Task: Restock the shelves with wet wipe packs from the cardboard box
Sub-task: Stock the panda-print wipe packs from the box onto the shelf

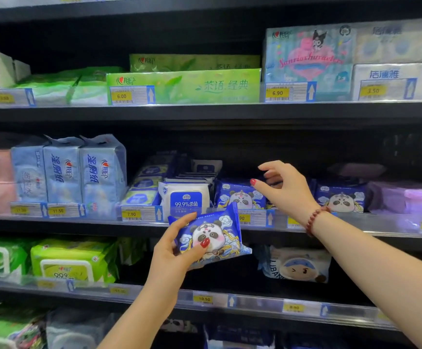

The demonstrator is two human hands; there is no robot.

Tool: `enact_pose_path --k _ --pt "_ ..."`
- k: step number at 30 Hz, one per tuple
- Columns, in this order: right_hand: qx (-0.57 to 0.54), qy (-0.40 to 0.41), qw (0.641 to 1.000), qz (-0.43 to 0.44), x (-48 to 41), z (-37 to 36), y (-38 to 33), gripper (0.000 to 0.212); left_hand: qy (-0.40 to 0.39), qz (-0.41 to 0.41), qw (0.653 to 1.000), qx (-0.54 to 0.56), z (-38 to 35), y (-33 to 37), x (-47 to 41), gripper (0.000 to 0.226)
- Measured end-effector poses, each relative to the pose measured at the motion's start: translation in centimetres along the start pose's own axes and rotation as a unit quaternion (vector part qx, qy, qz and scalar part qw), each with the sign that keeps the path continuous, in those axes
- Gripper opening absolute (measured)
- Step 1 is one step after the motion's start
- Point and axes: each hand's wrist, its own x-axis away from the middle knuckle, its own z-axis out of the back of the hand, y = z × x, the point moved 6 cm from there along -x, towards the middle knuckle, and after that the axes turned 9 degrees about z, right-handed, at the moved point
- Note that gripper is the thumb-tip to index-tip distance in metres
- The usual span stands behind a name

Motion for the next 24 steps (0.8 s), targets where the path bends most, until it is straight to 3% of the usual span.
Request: enact_pose_path --k 2,4,5,8,15,18,21,24 --pt "-0.118 -0.101 0.988 -0.023 1.9 -0.6 -2.0 0.039 -0.012 -0.009 1.0 0.006 -0.8 0.5 -0.1 0.05" --pt "-0.155 -0.212 0.962 -0.07 4.1 -1.8 -3.1 0.053 -0.025 -0.025 0.999 0.006 -1.9 1.3 -0.2 0.05" --pt "-0.154 -0.226 0.959 -0.079 4.7 -2.0 -3.1 0.06 -0.032 -0.034 0.999 0.002 -2.6 1.6 -0.2 0.05" --pt "-0.171 -0.191 0.964 -0.072 4.9 -1.5 -2.7 0.072 -0.056 -0.063 0.996 -0.02 -4.8 2.5 -0.4 0.051" --pt "-0.183 -0.131 0.972 -0.062 3.9 2.4 -1.4 0.05 -0.095 -0.12 0.975 -0.162 -8.5 3.9 -2.4 0.058" --pt "-0.152 -0.047 0.986 -0.044 2.7 5.3 -0.3 0.047 -0.043 -0.165 0.958 -0.231 -8.3 4.3 -4.0 0.059" --pt "-0.122 0.057 0.989 -0.057 1.4 8.5 2.3 0.05 0.027 -0.174 0.92 -0.351 -6.9 3.4 -6.0 0.047" --pt "-0.082 0.078 0.99 -0.084 0.4 9.8 5.1 0.053 0.076 -0.166 0.877 -0.445 -5.8 2.0 -7.4 0.027"
